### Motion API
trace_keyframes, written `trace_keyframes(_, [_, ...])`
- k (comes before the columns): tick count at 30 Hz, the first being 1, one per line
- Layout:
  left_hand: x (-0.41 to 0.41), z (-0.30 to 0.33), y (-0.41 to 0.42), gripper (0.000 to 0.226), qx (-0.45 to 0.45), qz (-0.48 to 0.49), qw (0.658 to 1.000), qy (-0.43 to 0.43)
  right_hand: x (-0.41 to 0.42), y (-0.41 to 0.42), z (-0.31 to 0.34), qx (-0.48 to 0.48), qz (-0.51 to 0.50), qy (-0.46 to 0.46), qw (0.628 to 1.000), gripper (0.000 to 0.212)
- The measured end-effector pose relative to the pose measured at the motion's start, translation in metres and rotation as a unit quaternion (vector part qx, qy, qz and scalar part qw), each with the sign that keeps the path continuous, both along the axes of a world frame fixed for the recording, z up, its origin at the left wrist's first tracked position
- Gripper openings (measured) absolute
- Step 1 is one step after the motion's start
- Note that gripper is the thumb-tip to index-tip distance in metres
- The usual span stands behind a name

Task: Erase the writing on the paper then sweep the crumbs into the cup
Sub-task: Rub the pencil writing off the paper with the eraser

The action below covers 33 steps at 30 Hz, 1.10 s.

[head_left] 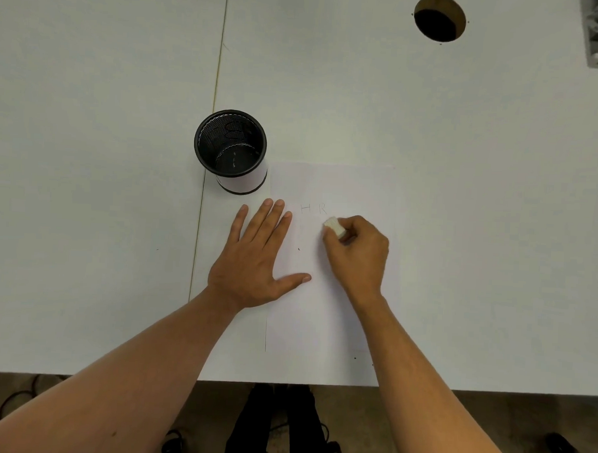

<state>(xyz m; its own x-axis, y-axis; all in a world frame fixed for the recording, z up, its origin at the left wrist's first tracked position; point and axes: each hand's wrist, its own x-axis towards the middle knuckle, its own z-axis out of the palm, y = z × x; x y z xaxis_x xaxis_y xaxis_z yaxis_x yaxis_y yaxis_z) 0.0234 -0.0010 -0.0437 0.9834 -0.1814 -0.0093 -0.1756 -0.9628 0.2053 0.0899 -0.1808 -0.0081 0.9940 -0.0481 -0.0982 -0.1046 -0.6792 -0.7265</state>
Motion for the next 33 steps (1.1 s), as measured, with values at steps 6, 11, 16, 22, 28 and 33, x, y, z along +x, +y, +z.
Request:
trace_keyframes(6, [0.000, 0.001, 0.000, 0.102, -0.007, -0.001, 1.000, 0.006, -0.015, 0.004, 0.001, 0.002, 0.086, 0.016, 0.996, 0.015])
trace_keyframes(11, [0.001, 0.001, 0.000, 0.103, -0.002, 0.000, 1.000, 0.014, -0.004, -0.004, -0.001, 0.018, -0.003, 0.007, 1.000, 0.015])
trace_keyframes(16, [0.000, 0.001, 0.001, 0.103, -0.036, -0.002, 0.999, -0.002, -0.020, -0.002, 0.000, 0.015, 0.092, 0.044, 0.995, 0.015])
trace_keyframes(22, [0.000, 0.004, 0.000, 0.106, -0.051, -0.012, 0.999, -0.009, -0.028, 0.006, 0.002, 0.022, 0.117, 0.049, 0.992, 0.017])
trace_keyframes(28, [0.000, 0.003, 0.001, 0.103, -0.021, -0.021, 0.999, 0.013, -0.032, 0.005, 0.000, 0.013, 0.119, 0.041, 0.992, 0.020])
trace_keyframes(33, [0.000, 0.000, 0.001, 0.104, 0.002, -0.025, 1.000, 0.009, -0.022, -0.019, 0.002, -0.002, 0.027, 0.028, 0.999, 0.017])
